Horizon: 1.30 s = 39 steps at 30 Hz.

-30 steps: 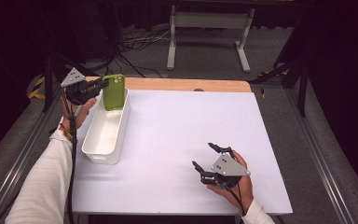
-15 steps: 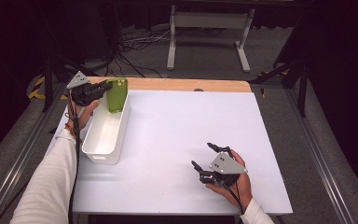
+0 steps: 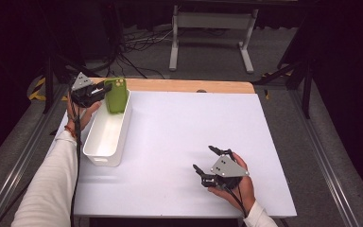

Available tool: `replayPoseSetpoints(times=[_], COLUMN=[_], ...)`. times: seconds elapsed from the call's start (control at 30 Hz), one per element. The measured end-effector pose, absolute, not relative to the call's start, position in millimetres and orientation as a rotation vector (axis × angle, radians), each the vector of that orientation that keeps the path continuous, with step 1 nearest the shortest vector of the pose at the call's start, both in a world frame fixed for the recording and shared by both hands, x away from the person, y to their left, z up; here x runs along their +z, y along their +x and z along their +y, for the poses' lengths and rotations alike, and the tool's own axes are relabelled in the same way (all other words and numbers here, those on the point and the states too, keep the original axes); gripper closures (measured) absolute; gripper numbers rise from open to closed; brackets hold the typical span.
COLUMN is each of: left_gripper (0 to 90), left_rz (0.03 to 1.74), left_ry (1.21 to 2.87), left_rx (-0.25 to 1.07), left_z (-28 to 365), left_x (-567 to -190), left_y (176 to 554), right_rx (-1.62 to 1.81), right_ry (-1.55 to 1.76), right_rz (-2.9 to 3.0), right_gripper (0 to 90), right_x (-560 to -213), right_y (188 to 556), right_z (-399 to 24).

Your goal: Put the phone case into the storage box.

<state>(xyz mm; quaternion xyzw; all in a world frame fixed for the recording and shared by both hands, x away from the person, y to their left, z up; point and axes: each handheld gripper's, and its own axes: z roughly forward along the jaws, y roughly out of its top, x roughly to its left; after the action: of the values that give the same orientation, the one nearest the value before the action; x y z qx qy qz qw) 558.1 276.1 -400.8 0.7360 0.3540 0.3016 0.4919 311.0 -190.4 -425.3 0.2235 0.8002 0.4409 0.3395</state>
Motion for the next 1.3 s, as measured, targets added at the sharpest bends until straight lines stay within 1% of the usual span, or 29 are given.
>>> replayPoseSetpoints(times=[0.1,0.27,0.3,0.33,0.43,0.5,0.6,0.67,0.73,0.8,0.9,0.93,0.97,1.13,1.2,1.3], left_gripper=[68.7,66.4,63.9,63.2,62.9,58.6,57.3,55.4,51.7,51.0,47.5,45.4,40.9,41.2,38.1,38.1], left_rz=[0.877,0.9,0.907,0.907,0.907,0.908,0.912,0.914,0.915,0.916,0.922,0.937,0.937,0.94,0.945,0.938], left_ry=[1.796,1.786,1.789,1.791,1.79,1.793,1.794,1.792,1.795,1.792,1.788,1.774,1.774,1.756,1.746,1.748], left_rx=[0.748,0.722,0.724,0.719,0.731,0.733,0.744,0.746,0.752,0.747,0.739,0.739,0.739,0.738,0.746,0.75], left_z=[276.5,277.7,277.3,277.1,277.3,276.7,276.0,275.9,275.5,275.6,275.9,276.2,276.2,277.0,277.0,276.9], left_x=[-403.6,-407.2,-407.5,-407.4,-406.6,-406.1,-405.8,-405.8,-405.7,-405.8,-404.8,-404.0,-404.0,-397.0,-394.9,-391.6], left_y=[560.0,560.8,561.0,560.8,560.7,560.4,560.4,560.4,560.4,560.1,559.2,558.5,558.5,553.5,552.0,549.4], right_rx=[1.145,1.138,1.14,1.138,1.139,1.142,1.142,1.143,1.142,1.14,1.141,1.141,1.143,1.155,1.156,1.16], right_ry=[0.582,0.579,0.581,0.58,0.578,0.579,0.578,0.576,0.574,0.573,0.574,0.573,0.574,0.578,0.578,0.575], right_rz=[2.091,2.089,2.091,2.09,2.09,2.088,2.09,2.092,2.094,2.093,2.091,2.089,2.087,2.082,2.078,2.074], right_gripper=[23.3,23.3,23.4,23.4,23.4,23.4,23.6,23.7,23.7,23.7,23.7,23.7,23.7,23.7,23.7,23.7], right_x=[-425.8,-425.7,-425.8,-425.9,-425.6,-425.2,-425.2,-425.2,-425.3,-425.4,-425.1,-424.9,-424.6,-423.4,-422.8,-422.0], right_y=[311.7,311.3,311.8,311.7,311.5,311.4,311.3,311.1,311.2,311.7,311.6,311.5,311.3,309.8,309.3,308.7], right_z=[-189.9,-189.8,-190.2,-190.2,-190.1,-190.4,-190.5,-190.4,-190.2,-190.4,-190.5,-190.6,-190.8,-191.4,-191.7,-192.1])
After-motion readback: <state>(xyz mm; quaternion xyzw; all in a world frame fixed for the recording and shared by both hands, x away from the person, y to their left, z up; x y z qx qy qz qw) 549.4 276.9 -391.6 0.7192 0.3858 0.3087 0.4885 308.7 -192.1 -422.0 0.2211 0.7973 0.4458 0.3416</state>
